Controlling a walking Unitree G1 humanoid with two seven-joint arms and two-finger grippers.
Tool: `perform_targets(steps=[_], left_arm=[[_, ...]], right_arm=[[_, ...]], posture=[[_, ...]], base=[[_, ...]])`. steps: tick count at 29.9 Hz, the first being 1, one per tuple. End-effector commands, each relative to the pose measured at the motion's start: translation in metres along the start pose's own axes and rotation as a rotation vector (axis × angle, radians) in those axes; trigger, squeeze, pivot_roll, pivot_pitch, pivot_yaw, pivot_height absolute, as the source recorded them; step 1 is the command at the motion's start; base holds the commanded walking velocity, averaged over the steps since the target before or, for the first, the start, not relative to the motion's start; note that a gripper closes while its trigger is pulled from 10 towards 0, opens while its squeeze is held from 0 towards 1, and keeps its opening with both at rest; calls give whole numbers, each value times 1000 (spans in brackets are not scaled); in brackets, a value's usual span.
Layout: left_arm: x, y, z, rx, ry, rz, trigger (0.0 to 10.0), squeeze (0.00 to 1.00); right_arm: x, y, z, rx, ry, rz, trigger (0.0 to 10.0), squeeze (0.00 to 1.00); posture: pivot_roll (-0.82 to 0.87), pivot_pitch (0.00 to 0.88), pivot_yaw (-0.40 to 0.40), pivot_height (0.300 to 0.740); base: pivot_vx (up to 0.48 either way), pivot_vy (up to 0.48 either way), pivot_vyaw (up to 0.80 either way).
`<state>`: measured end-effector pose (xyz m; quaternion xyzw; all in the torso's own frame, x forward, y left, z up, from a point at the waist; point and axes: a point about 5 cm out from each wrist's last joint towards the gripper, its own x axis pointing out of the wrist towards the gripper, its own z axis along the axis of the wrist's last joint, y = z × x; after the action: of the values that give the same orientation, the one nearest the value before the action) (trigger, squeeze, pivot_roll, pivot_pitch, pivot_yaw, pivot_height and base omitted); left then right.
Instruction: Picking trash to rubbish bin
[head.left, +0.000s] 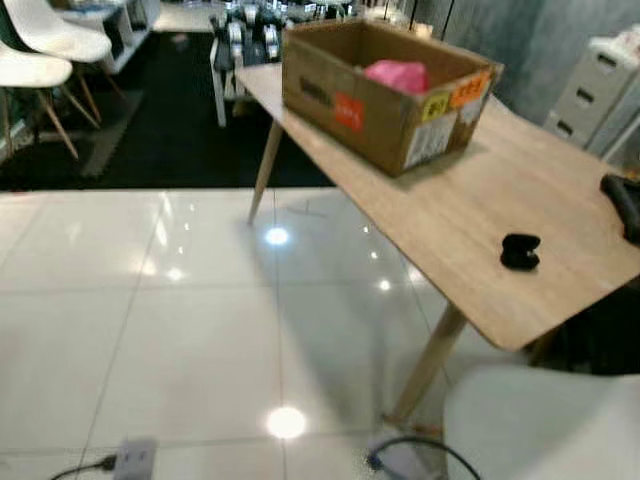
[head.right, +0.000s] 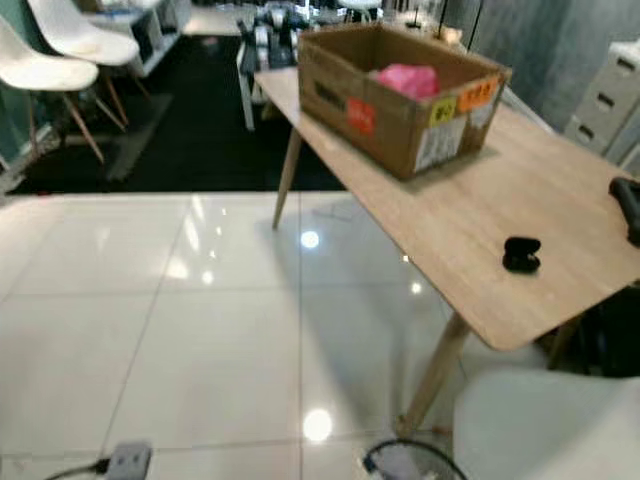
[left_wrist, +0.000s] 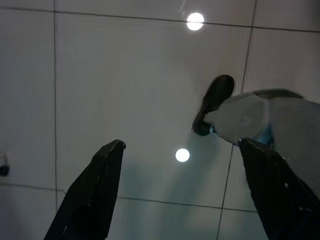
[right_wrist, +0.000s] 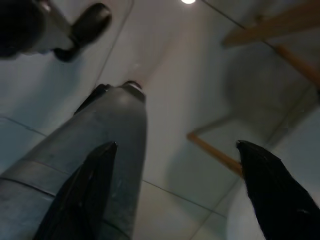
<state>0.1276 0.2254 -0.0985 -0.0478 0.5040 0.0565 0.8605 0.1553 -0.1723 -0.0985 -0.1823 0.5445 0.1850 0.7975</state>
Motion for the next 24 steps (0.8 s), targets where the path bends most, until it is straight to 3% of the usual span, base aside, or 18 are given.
perform_targets(steps=[1,24], left_arm=[[-1,2,-3,7,13,9,10000,0],[0,0,-2,15,13,20,10000,0]], right_arm=[[-1,2,-13,6,47,9,10000,0],[-1,0,-12,-5,46,15,10000,0]], posture=[[145,43,-31,740],[151,39,-39,740]], base=[[0,0,794],[0,0,794]])
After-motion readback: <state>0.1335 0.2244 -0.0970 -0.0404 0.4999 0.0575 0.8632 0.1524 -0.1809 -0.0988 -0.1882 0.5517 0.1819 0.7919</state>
